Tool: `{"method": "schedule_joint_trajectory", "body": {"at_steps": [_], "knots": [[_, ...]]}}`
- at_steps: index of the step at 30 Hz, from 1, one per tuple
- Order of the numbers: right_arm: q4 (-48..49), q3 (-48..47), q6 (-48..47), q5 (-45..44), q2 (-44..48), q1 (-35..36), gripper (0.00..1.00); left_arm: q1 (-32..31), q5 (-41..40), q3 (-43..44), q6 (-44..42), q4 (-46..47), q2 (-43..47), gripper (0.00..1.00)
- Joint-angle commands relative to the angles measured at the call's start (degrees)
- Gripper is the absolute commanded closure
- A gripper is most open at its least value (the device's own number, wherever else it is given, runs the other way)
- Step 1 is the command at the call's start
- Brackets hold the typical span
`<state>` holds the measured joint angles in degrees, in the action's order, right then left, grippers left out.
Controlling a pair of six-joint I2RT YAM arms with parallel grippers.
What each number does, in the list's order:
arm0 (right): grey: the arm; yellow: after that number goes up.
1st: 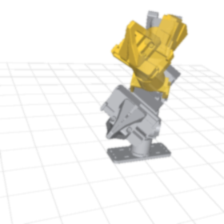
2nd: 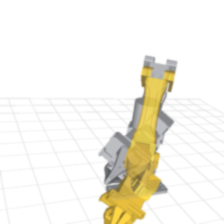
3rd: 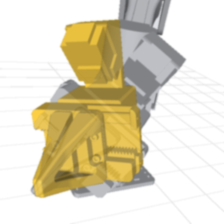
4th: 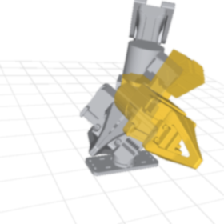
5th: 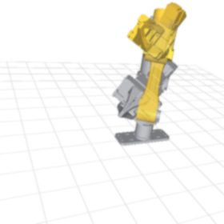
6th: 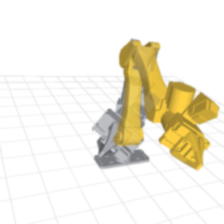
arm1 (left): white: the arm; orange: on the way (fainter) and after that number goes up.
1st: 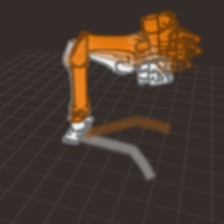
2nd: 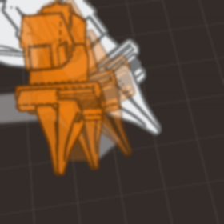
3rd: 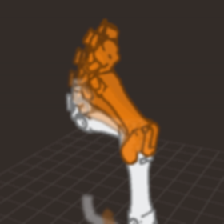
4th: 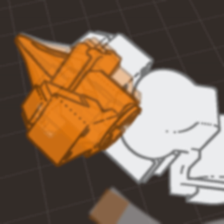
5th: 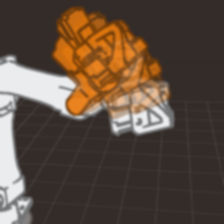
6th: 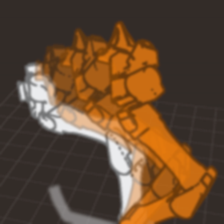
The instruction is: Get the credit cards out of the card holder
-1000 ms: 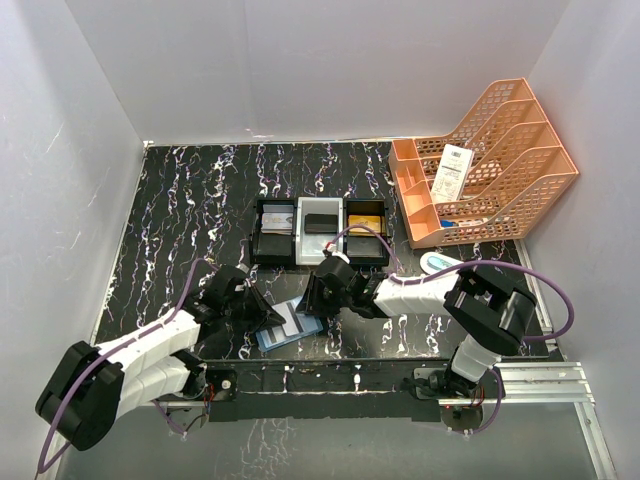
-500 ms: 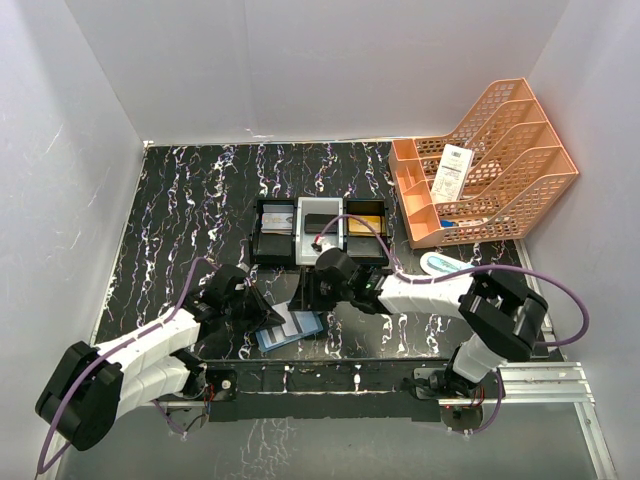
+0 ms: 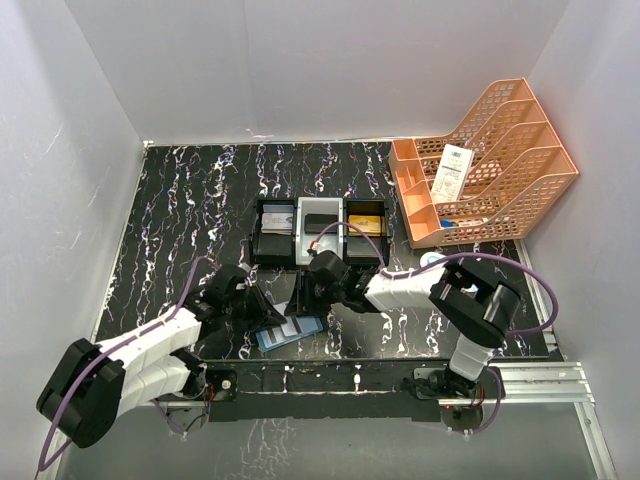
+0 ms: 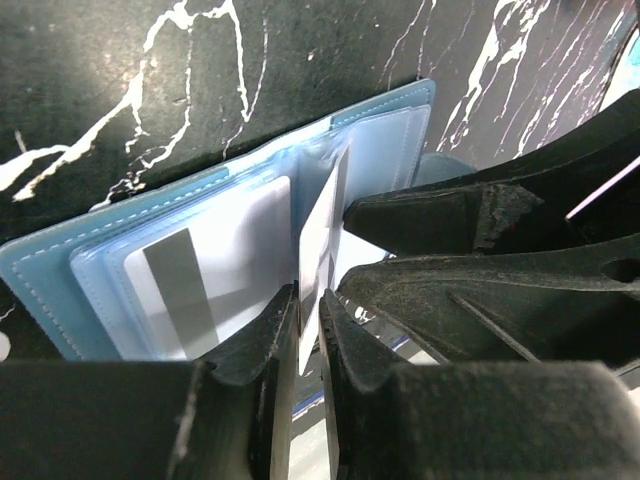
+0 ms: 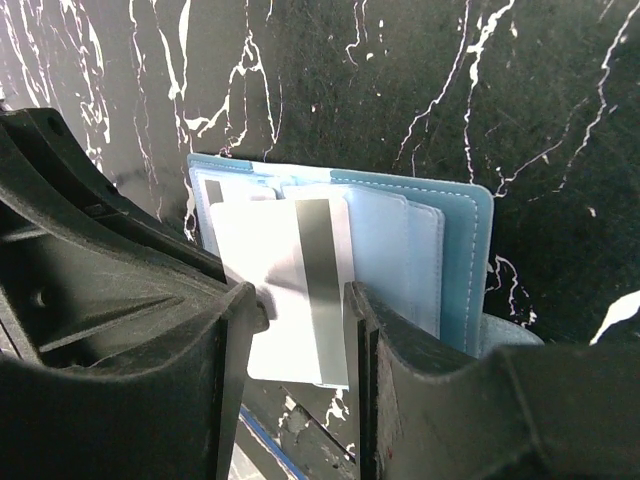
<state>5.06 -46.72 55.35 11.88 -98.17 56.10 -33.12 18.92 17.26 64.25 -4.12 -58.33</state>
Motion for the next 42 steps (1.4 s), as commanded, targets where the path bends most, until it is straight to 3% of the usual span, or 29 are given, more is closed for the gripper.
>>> {"method": "schedule_joint_trajectory", "body": {"at_steps": [1, 6, 12, 20, 28, 35, 42], "knots": [[-2.0, 2.9, 1.3, -1.9, 0.3, 0.3, 0.60, -0.1, 3.0, 1.0, 0.0, 2.9, -0.8, 0.87], [-2.6, 3.4, 1.8, -3.4, 1.2, 0.3, 0.61, -0.1, 1.7, 1.2, 0.5, 0.8, 0.2, 1.00], [-3.9, 2.0, -0.9, -3.9, 3.9, -2.6, 0.59, 0.0, -5.6, 2.4, -1.3, -11.9, 8.5, 1.00], [-0.9, -1.0, -5.1, 0.8, 9.6, -4.0, 0.51, 0.1, -5.1, 3.9, -6.4, -14.3, 17.3, 1.00], [0.8, 2.5, -6.2, -1.6, 19.7, -7.0, 0.27, 0.1, -13.1, 14.4, -16.2, -21.2, 21.5, 1.00], [1.7, 5.2, -11.4, 0.5, 27.6, -11.3, 0.23, 0.2, -5.3, 21.0, -28.8, -19.0, 17.9, 1.00], [7.2, 8.5, -12.1, 5.0, 34.8, -13.7, 0.22, 6.0, 14.8, 20.1, -29.3, -9.5, 15.3, 1.00]]}}
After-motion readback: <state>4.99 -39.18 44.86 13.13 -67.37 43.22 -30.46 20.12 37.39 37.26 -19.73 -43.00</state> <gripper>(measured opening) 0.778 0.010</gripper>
